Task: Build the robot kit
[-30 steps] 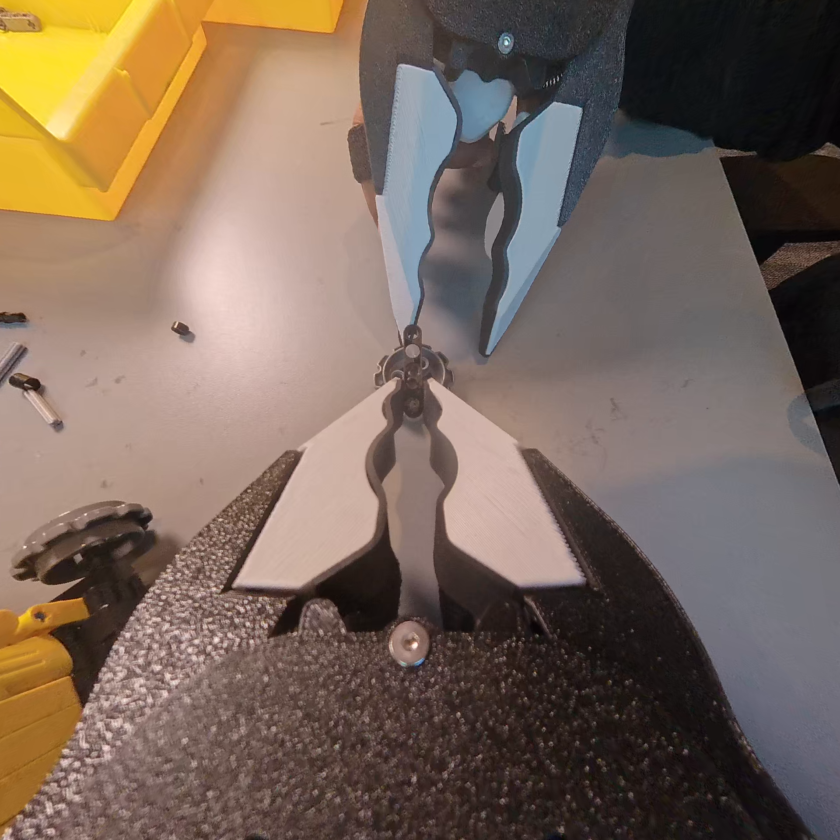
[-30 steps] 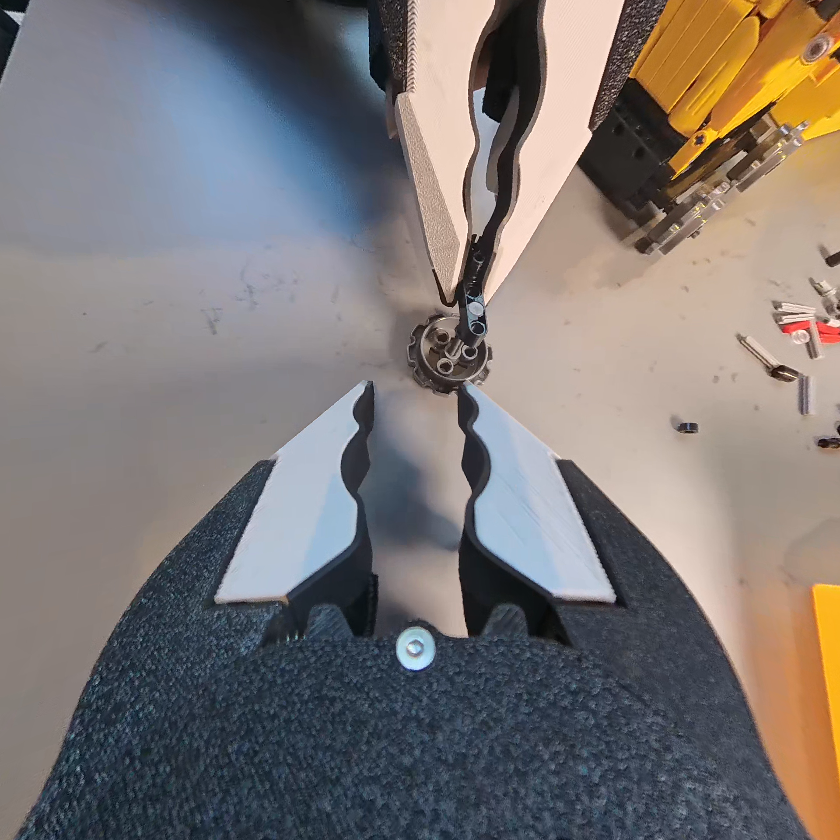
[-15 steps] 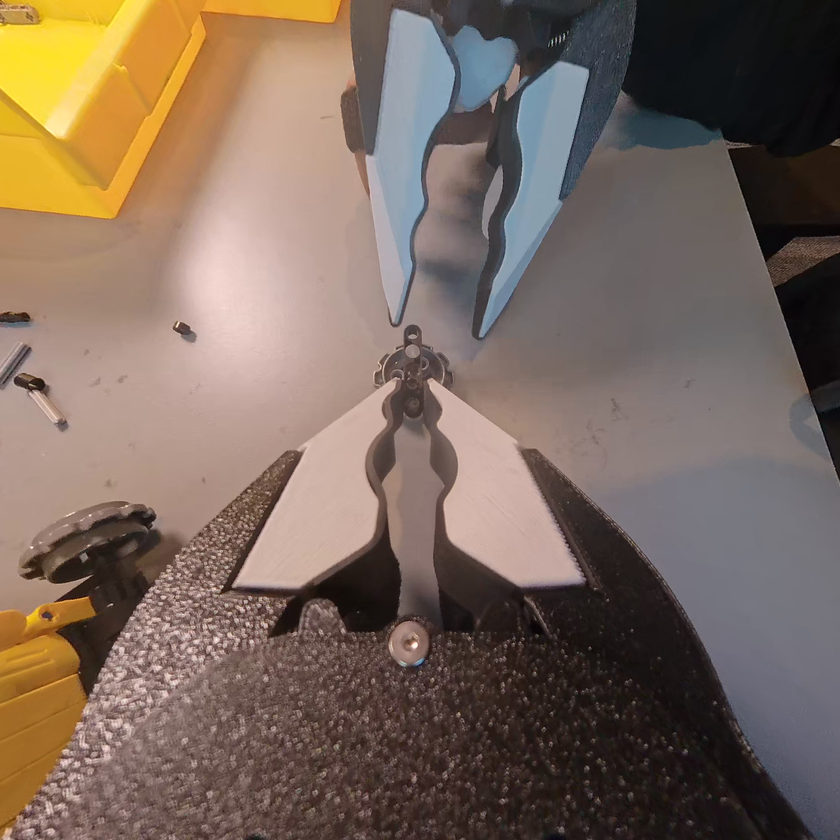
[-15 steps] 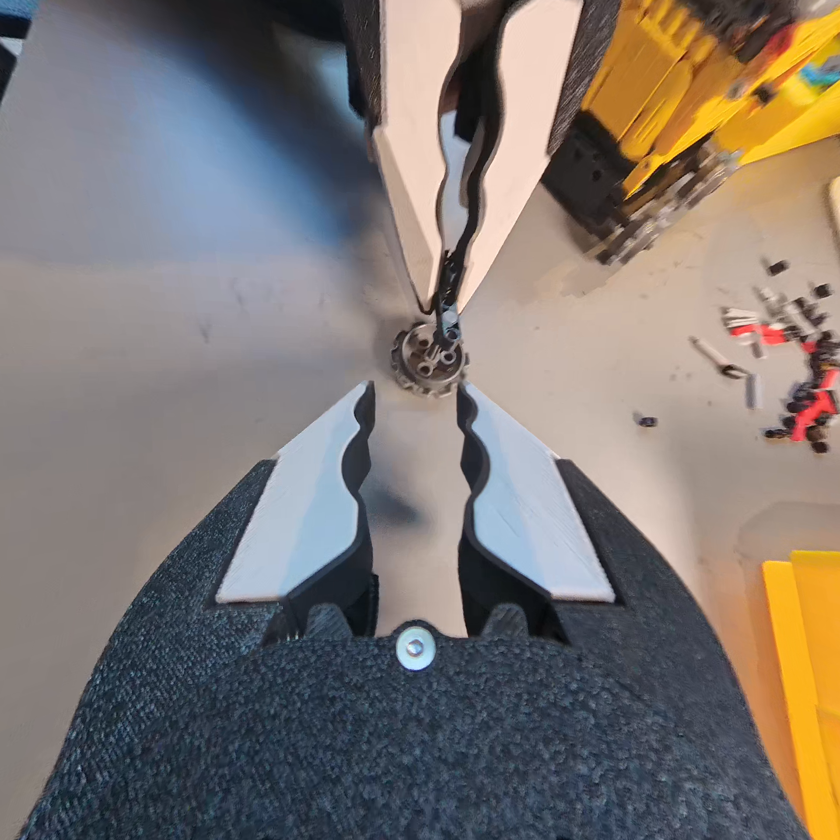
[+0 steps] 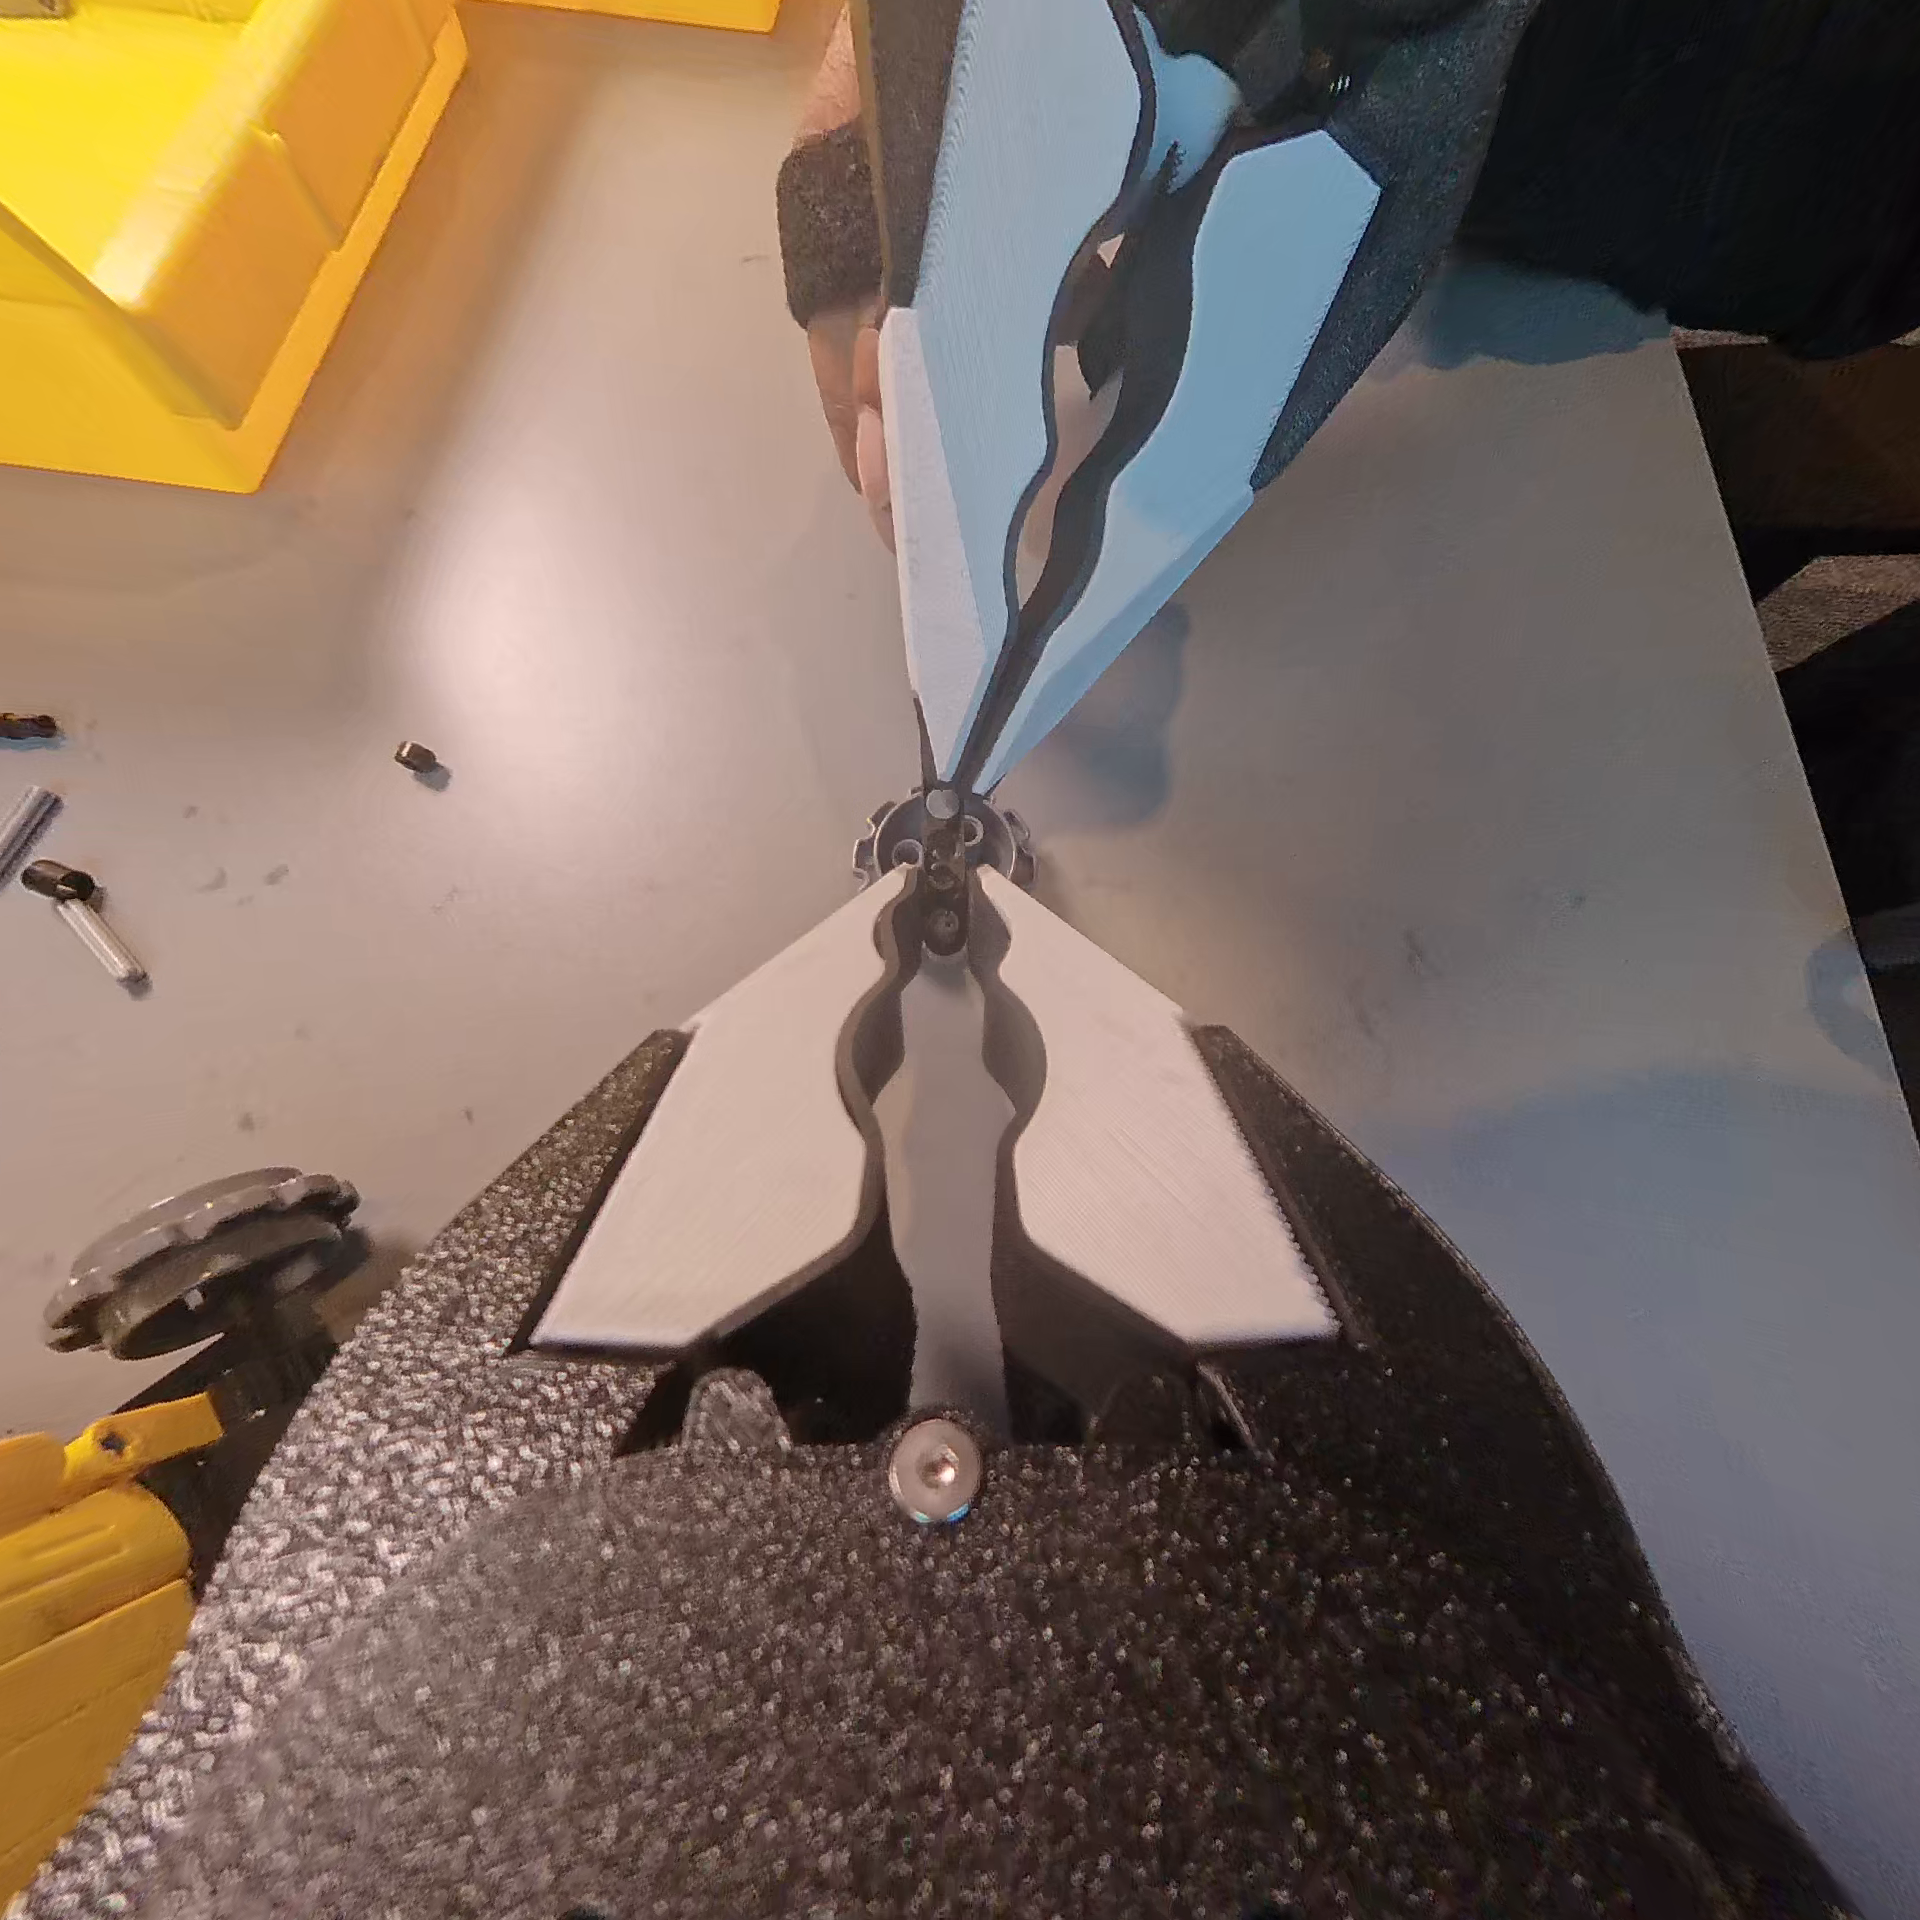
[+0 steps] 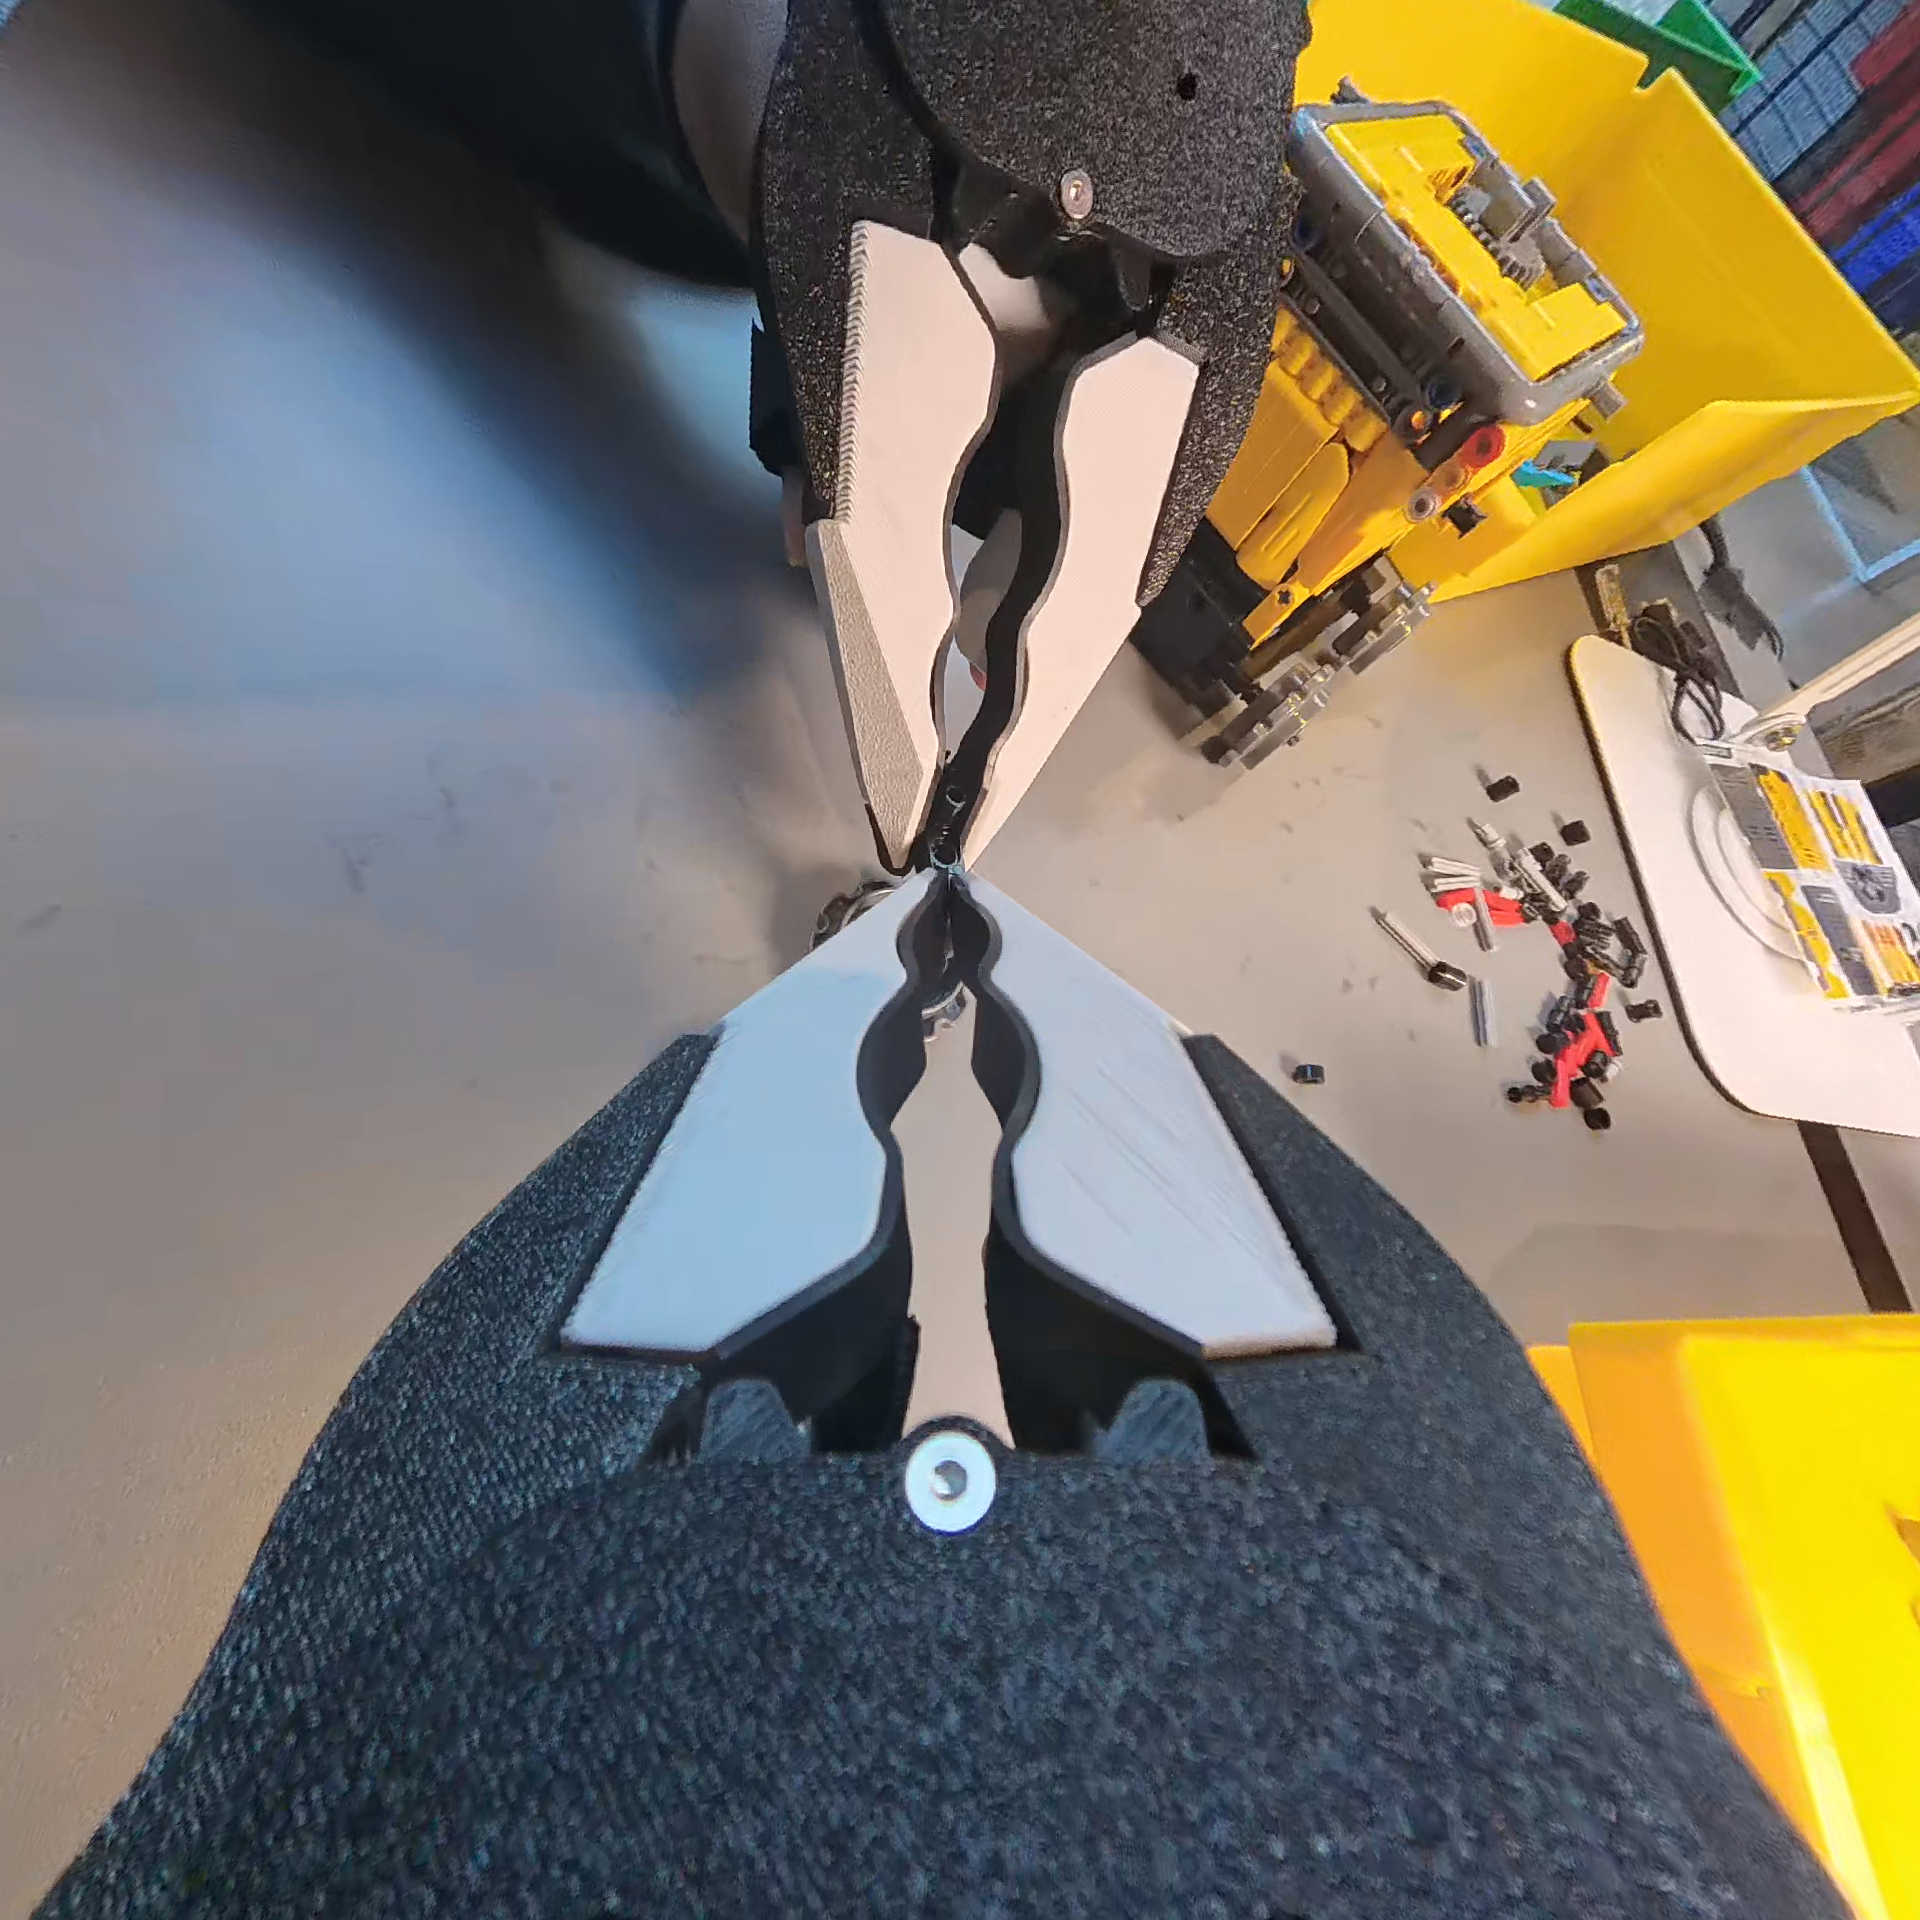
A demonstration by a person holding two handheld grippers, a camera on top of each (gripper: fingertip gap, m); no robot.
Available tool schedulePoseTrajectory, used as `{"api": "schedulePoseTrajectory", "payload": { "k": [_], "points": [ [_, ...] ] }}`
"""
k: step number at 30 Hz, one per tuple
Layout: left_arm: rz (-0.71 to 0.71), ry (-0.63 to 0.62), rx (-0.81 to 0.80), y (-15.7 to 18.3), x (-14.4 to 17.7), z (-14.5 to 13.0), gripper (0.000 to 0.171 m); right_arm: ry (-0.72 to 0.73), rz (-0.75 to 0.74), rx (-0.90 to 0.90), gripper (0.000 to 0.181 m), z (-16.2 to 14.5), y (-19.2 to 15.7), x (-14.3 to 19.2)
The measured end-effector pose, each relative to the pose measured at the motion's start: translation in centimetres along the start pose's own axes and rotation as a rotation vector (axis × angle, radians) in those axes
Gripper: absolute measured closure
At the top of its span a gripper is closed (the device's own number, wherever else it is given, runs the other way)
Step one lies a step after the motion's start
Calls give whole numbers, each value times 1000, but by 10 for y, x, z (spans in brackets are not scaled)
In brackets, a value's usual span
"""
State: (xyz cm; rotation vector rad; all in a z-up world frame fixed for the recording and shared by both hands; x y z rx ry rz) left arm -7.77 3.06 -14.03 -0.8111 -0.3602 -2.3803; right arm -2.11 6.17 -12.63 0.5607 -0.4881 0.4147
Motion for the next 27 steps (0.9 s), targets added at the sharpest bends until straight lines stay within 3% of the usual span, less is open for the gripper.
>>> {"api": "schedulePoseTrajectory", "payload": {
  "k": [17, 27],
  "points": [
    [-37, -22, 49, -6, -3, 3, 166, -264, 158, 190, 181, 5, 7, -3],
    [-55, -7, 81, -7, -3, 2, 166, -404, 376, 96, 181, 8, 13, -9]
  ]
}}
Point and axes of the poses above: each gripper's, where its closed fingertips meet, x back along the fingers, z out of its top, y = z × x across the jaws, the point moved 4 cm from there along x, back along the fingers, and after that the axes turned 2 degrees about x, right-handed, at the moved point
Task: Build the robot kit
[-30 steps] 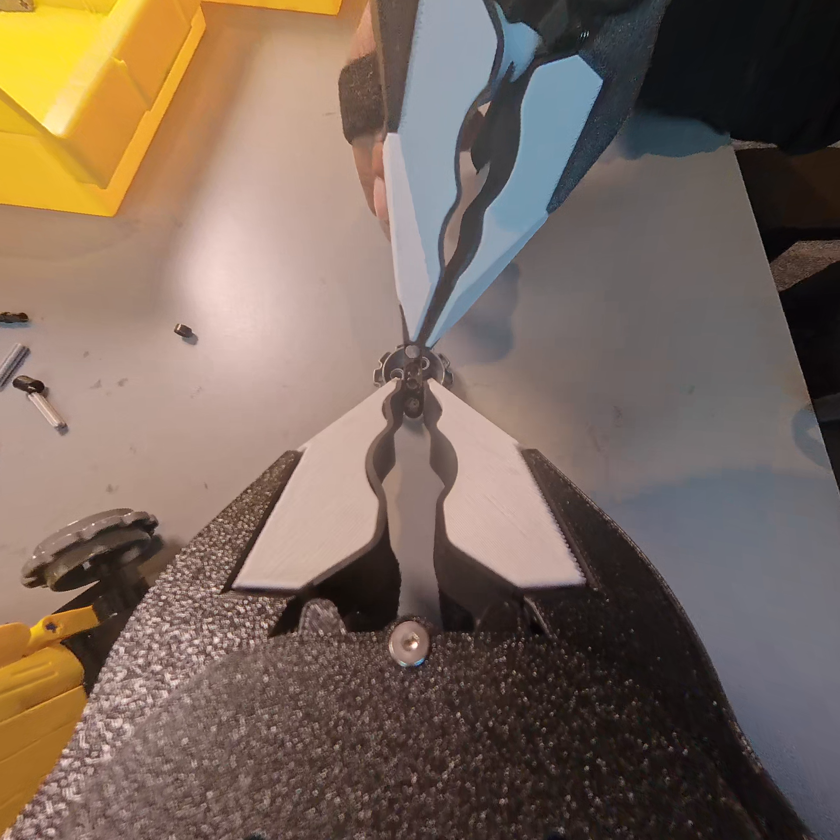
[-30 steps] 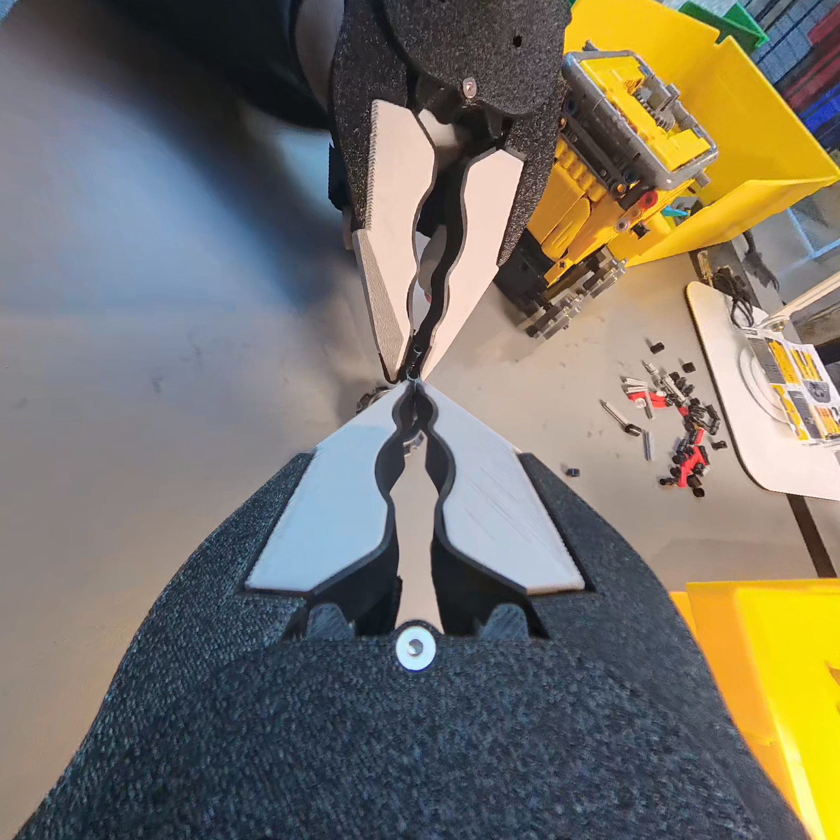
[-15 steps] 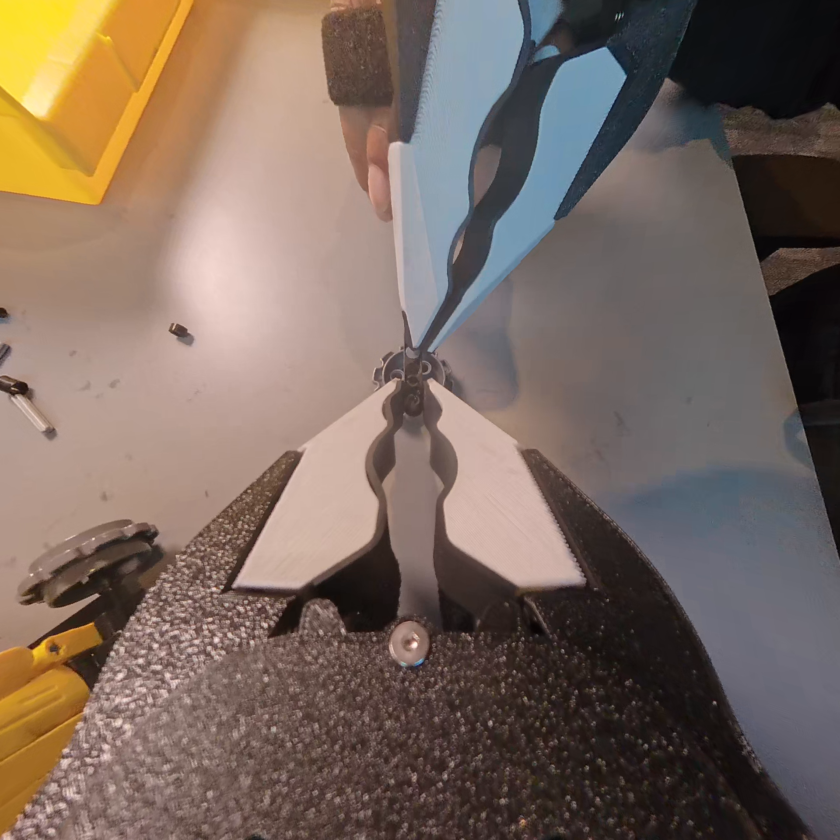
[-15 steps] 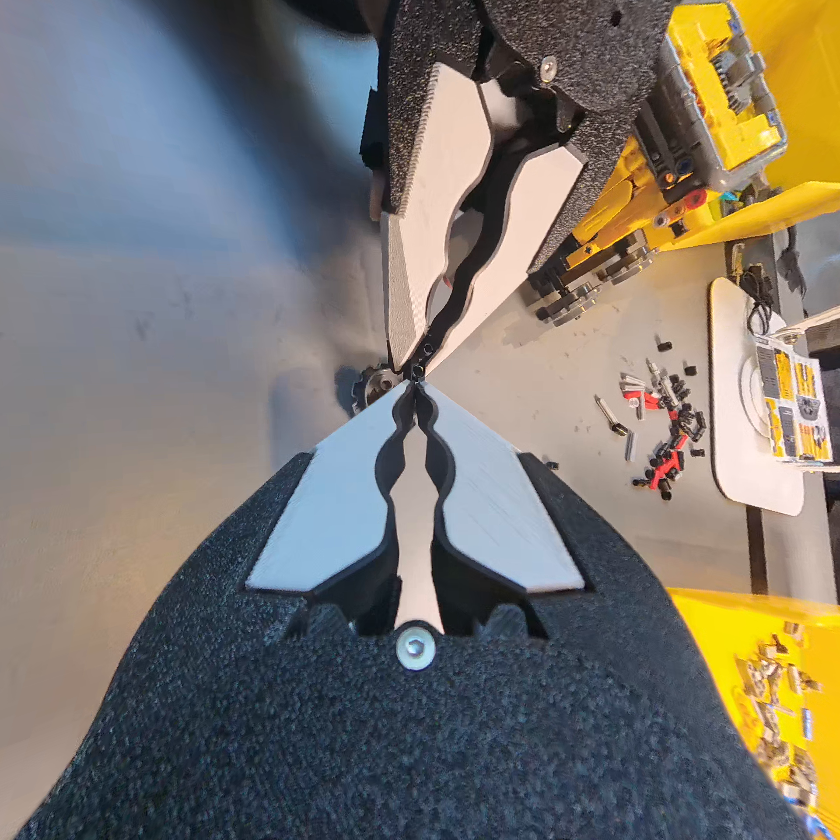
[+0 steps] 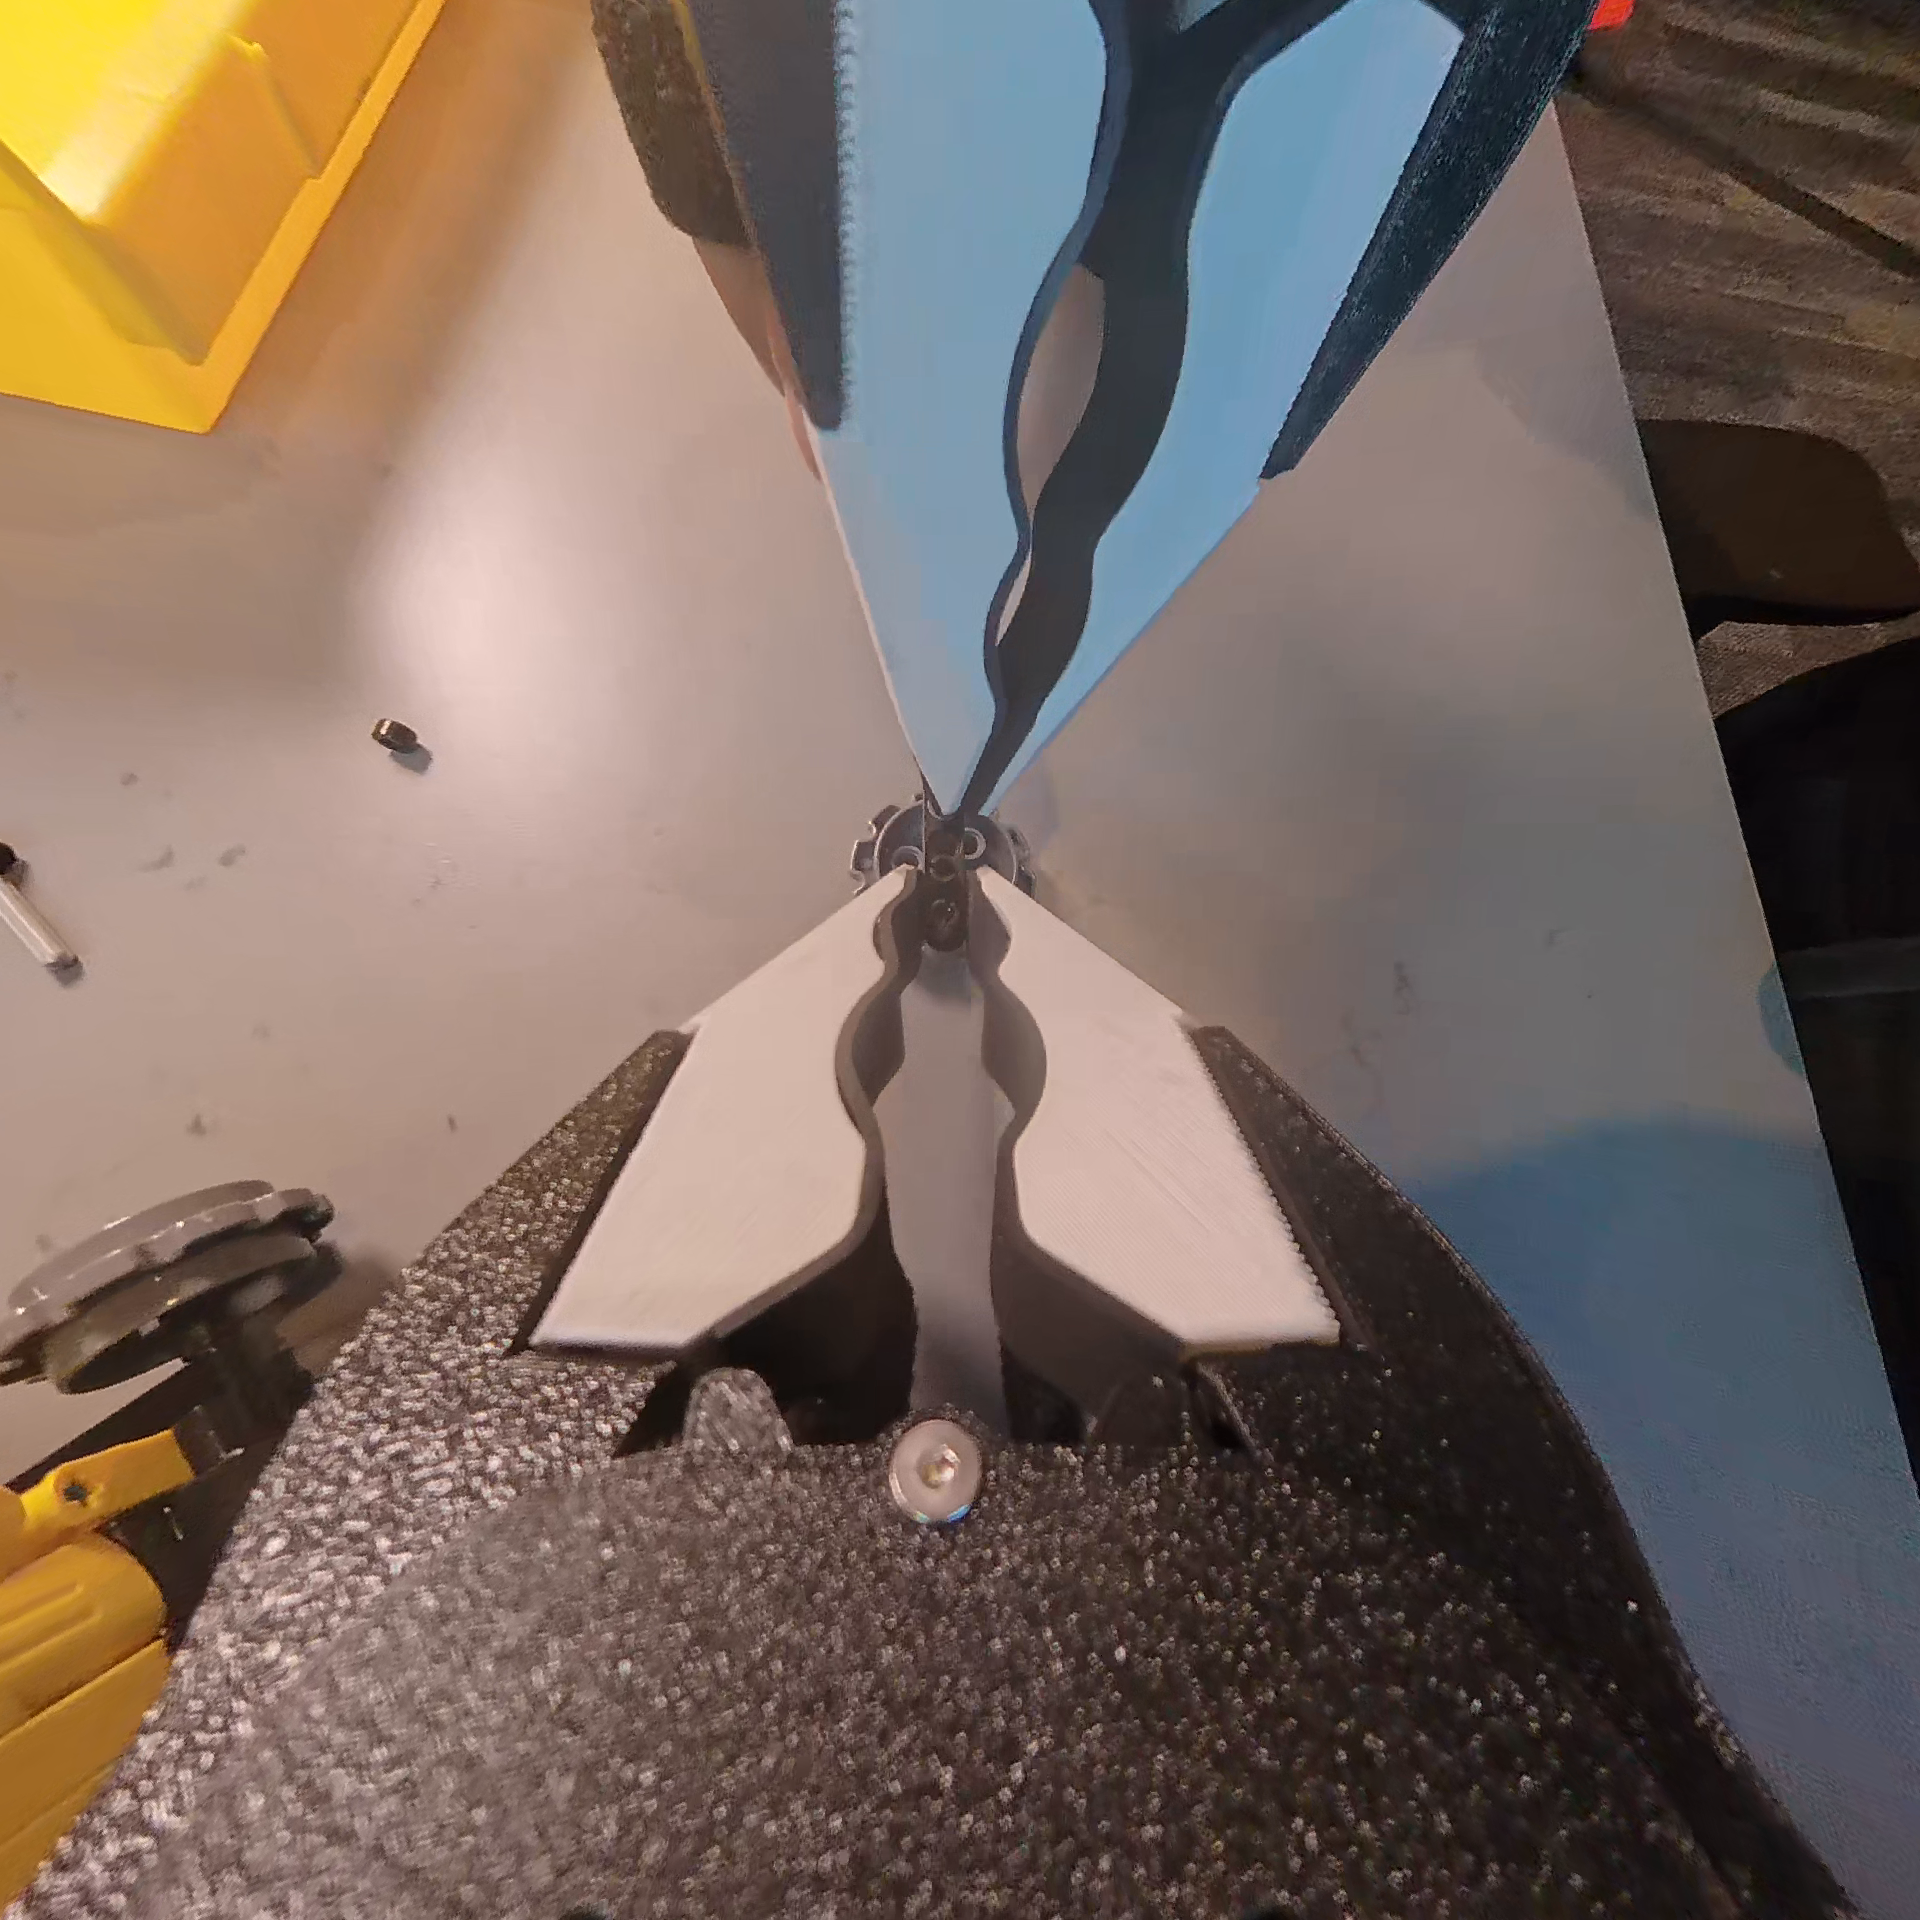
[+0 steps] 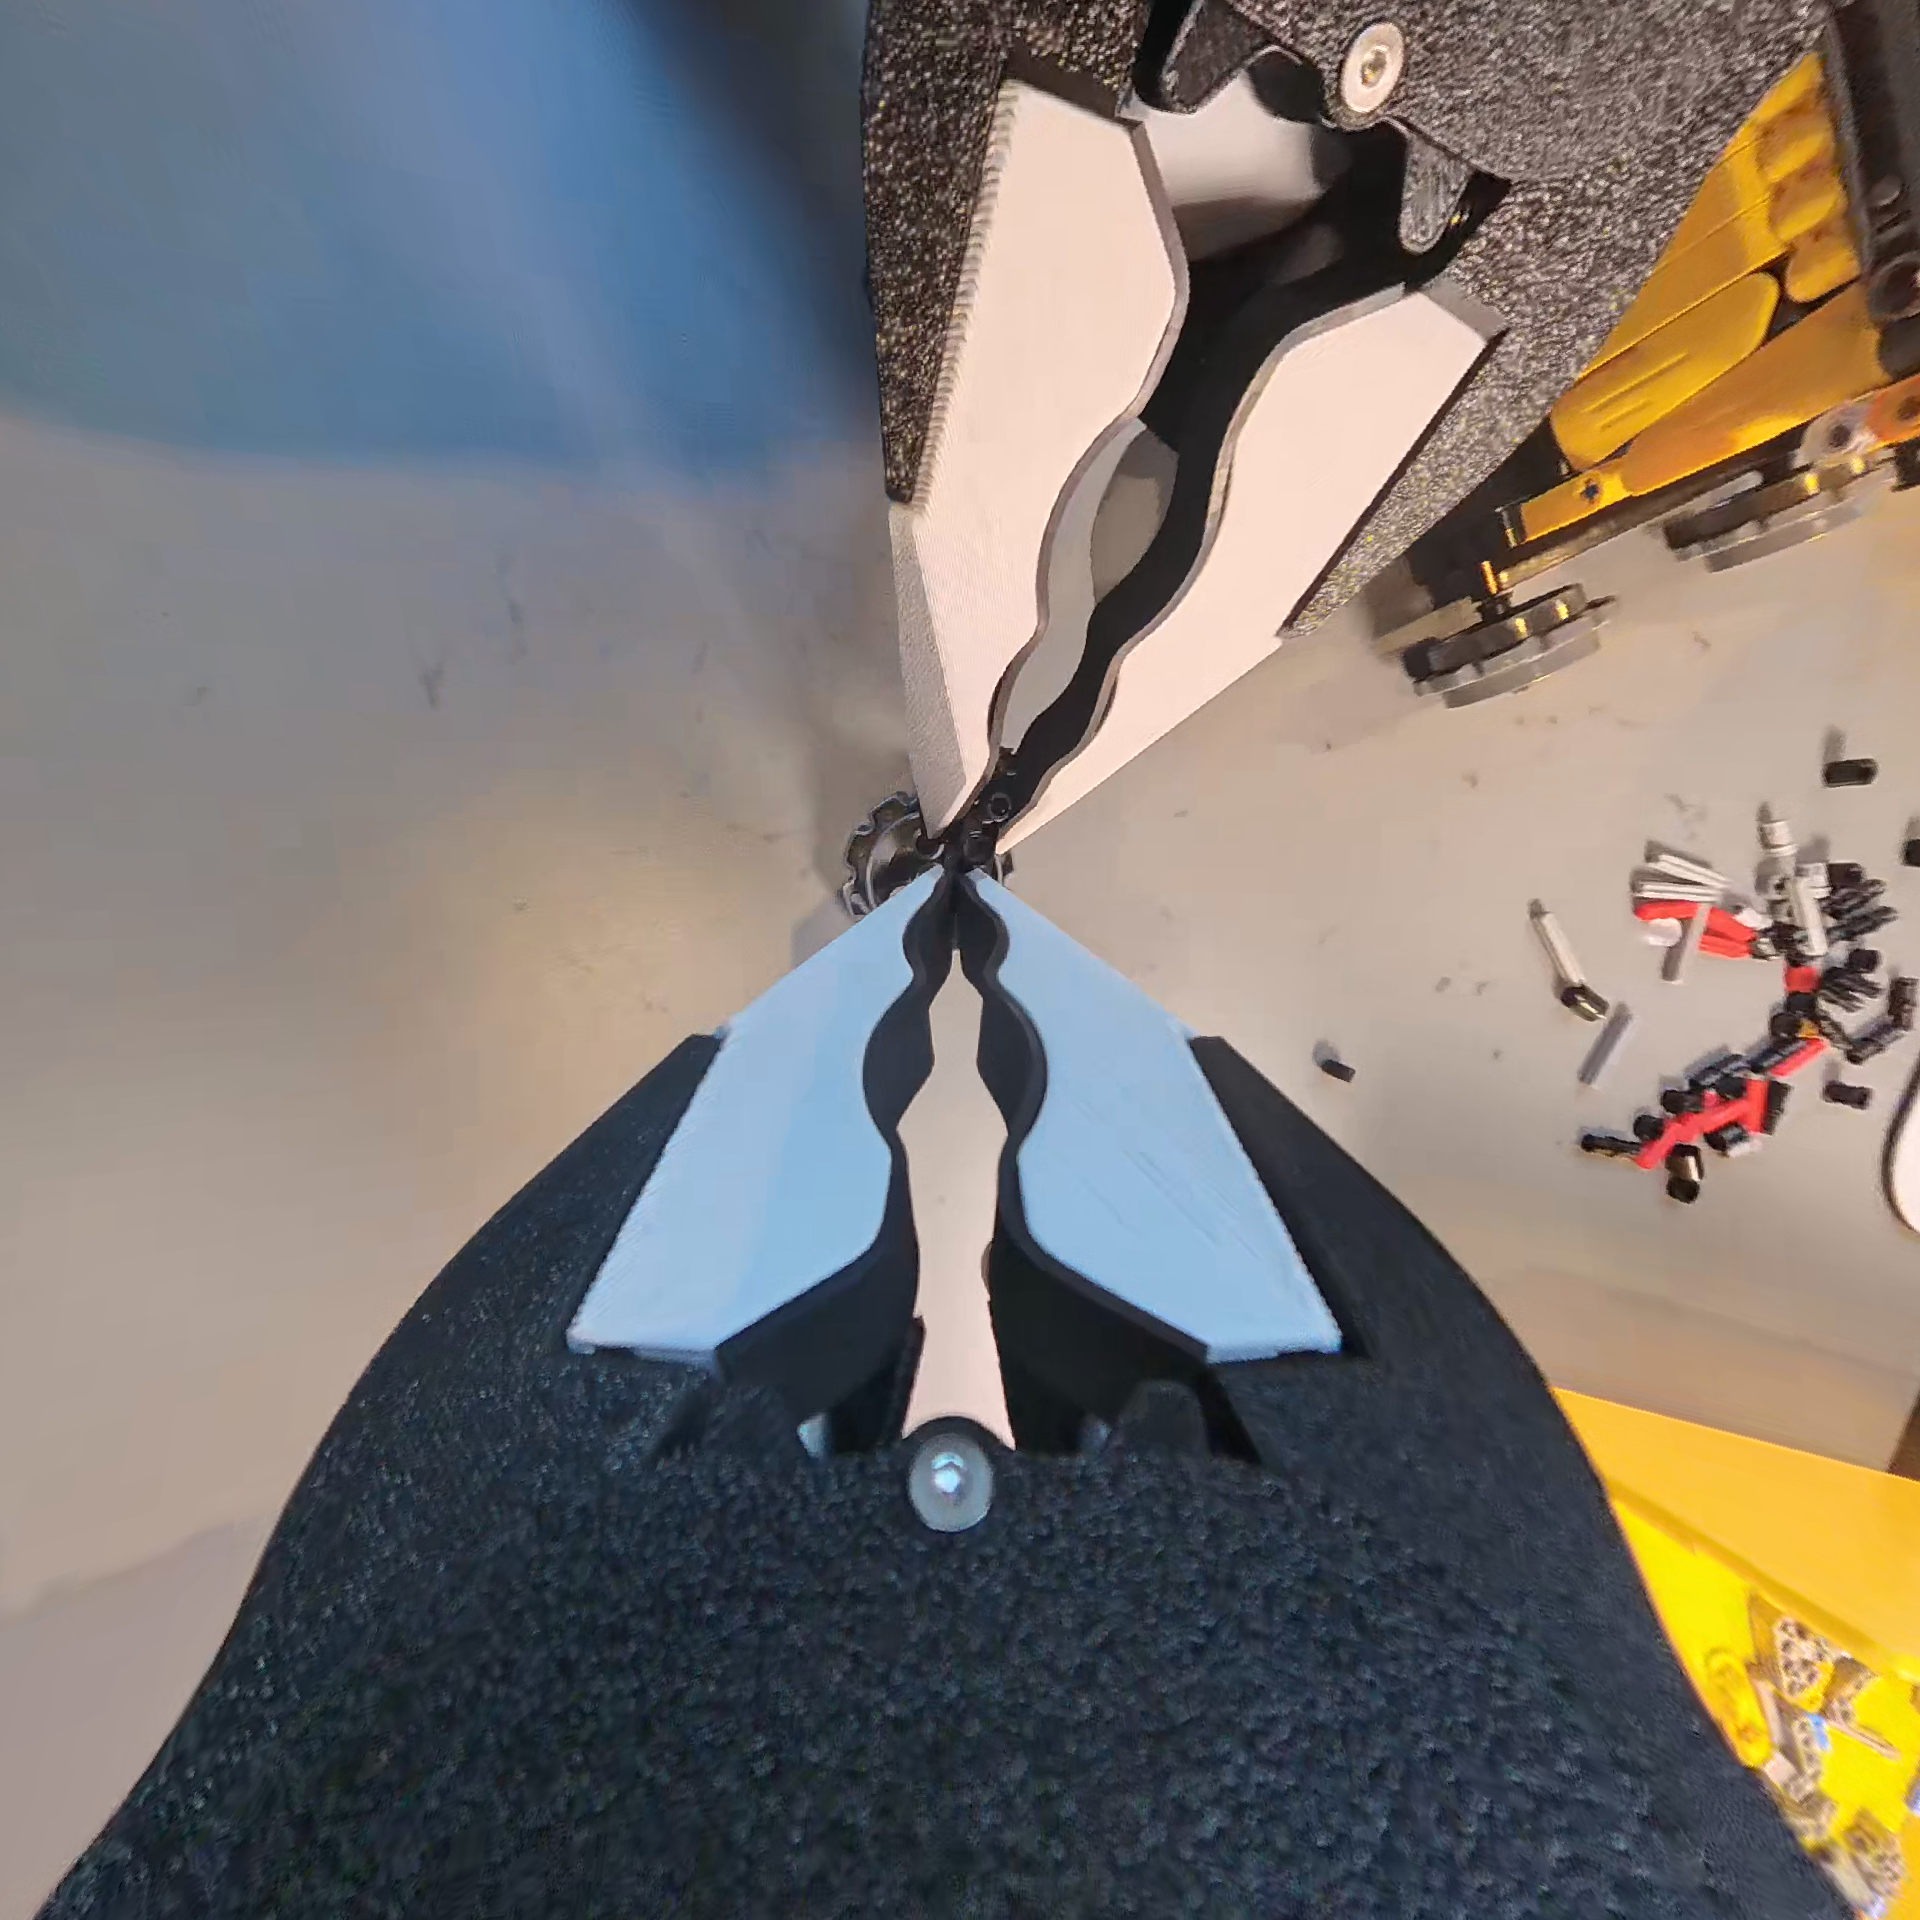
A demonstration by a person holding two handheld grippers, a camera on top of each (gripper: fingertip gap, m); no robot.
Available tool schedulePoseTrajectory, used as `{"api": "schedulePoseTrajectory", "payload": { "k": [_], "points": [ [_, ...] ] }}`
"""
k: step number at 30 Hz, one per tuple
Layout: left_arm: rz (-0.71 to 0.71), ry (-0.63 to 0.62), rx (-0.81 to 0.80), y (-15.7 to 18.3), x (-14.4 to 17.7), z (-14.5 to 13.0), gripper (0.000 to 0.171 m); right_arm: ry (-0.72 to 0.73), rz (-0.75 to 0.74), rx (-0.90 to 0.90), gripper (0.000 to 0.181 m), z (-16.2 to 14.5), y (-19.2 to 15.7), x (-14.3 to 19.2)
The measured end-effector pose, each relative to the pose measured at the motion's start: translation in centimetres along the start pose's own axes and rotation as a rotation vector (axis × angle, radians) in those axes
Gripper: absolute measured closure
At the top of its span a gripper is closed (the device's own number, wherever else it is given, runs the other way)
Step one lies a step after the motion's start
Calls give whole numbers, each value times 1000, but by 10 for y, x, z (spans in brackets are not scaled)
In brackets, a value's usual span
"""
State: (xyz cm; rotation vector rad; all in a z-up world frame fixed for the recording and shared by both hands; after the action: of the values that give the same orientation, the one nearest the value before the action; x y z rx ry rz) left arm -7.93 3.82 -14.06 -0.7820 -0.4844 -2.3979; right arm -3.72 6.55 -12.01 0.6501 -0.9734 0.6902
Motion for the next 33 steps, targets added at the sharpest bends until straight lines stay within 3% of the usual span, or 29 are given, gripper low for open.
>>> {"api": "schedulePoseTrajectory", "payload": {
  "k": [20, 28, 33],
  "points": [
    [-22, 6, 37, -1, 1, 0, 166, -70, 192, -136, 181, 2, 9, -1],
    [-16, -25, 27, 0, -5, -5, 166, -77, 237, -178, 181, 1, 7, -9],
    [8, -7, 35, -4, -3, -6, 166, -45, 188, -136, 181, -1, 11, -9]
  ]
}}
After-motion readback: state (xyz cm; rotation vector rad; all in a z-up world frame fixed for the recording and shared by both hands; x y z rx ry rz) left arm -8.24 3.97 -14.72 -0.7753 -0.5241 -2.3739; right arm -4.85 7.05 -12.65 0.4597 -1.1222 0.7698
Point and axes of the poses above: each gripper's, where its closed fingertips meet, x back along the fingers, z out of its top, y = z × x across the jaws, the point moved 4 cm from there along x, back along the fingers, and after that the axes turned 2 degrees about x, right-handed, at the moved point
